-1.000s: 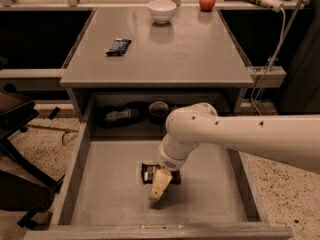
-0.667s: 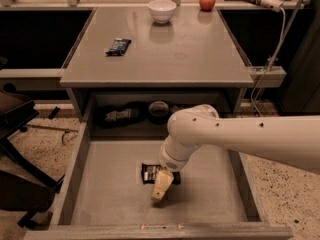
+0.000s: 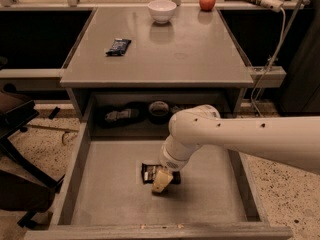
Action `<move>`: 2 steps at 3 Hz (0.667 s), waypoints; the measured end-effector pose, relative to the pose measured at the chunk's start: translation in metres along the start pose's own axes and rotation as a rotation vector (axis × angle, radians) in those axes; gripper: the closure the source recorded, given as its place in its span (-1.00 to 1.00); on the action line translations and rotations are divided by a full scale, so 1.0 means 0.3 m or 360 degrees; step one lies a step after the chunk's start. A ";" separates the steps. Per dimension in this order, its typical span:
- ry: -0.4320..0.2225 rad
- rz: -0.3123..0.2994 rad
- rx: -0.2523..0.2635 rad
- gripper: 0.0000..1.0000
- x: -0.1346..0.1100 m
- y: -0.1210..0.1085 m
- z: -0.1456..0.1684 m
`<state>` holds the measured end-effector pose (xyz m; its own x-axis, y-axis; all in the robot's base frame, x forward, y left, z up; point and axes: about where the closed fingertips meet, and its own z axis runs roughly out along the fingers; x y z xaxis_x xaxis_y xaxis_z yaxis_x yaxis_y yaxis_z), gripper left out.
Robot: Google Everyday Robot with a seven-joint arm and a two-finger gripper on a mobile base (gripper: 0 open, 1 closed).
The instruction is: Pick rxbar chocolate from top drawer and place on counter
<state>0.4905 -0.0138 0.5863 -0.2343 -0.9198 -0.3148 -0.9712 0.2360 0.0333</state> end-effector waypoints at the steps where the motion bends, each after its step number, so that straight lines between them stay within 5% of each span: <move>1: 0.0000 0.0000 0.0000 0.30 0.000 0.000 0.000; 2: 0.0000 0.0000 0.0000 0.76 -0.010 0.001 -0.029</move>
Offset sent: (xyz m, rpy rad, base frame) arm -0.0068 -0.0133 0.0491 0.0517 -0.0761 -0.0302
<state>0.4904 -0.0138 0.5954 -0.2343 -0.9198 -0.3149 -0.9712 0.2360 0.0332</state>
